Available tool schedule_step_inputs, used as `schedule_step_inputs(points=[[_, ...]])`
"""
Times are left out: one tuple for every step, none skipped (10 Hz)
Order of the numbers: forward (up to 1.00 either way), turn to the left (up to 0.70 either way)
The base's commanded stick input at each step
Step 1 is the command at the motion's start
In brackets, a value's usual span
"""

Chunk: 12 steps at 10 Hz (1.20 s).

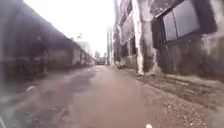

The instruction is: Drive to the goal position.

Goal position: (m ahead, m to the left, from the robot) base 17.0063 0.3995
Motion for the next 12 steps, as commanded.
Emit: schedule_step_inputs(points=[[1.00,0.00],[1.00,0.00],[1.00,0.00],[1.00,0.00],[1.00,0.00],[1.00,0.00],[1.00,0.00],[1.00,0.00],[1.00,0.00],[1.00,0.00],[1.00,0.00],[1.00,0.00]])
